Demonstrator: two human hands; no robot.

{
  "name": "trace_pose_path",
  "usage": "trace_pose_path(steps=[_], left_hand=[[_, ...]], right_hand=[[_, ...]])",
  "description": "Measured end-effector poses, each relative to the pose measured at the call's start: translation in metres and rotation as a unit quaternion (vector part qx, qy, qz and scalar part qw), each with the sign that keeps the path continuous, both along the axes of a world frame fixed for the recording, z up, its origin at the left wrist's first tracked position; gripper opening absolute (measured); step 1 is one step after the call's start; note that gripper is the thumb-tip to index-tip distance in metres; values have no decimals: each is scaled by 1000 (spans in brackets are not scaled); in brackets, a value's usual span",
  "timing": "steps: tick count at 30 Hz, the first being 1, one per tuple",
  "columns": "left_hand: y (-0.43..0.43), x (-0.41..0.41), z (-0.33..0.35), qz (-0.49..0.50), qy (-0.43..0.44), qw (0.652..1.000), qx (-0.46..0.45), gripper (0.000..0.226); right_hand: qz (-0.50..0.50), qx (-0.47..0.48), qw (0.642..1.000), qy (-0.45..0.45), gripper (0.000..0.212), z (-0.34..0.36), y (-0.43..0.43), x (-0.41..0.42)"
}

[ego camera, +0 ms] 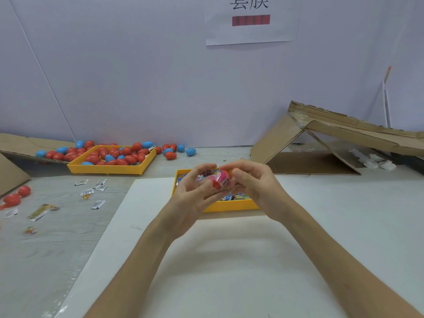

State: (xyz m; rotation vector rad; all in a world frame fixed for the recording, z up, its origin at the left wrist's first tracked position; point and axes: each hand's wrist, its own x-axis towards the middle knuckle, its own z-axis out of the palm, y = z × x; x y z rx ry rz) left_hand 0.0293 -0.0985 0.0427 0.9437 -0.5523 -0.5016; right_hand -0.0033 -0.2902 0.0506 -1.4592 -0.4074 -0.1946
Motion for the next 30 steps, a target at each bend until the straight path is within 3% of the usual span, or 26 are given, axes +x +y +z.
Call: trace_pose_path(steps=[4, 13, 25, 30], left_hand=[[-1, -1, 0, 18, -77, 994, 68, 49], [1, 4, -3, 53, -121, 985, 115, 43], [1, 7, -1, 145, -149, 971, 119, 52], [0, 8, -3, 155, -152, 969, 115, 51]], right_hand=[[-18, 8, 999, 42, 21, -1, 4, 2], [6, 46, 996, 70, 24, -5, 5, 5], [-109, -80, 989, -63, 19, -4, 2, 4], [-150, -80, 982, -79, 12, -6, 5, 6]])
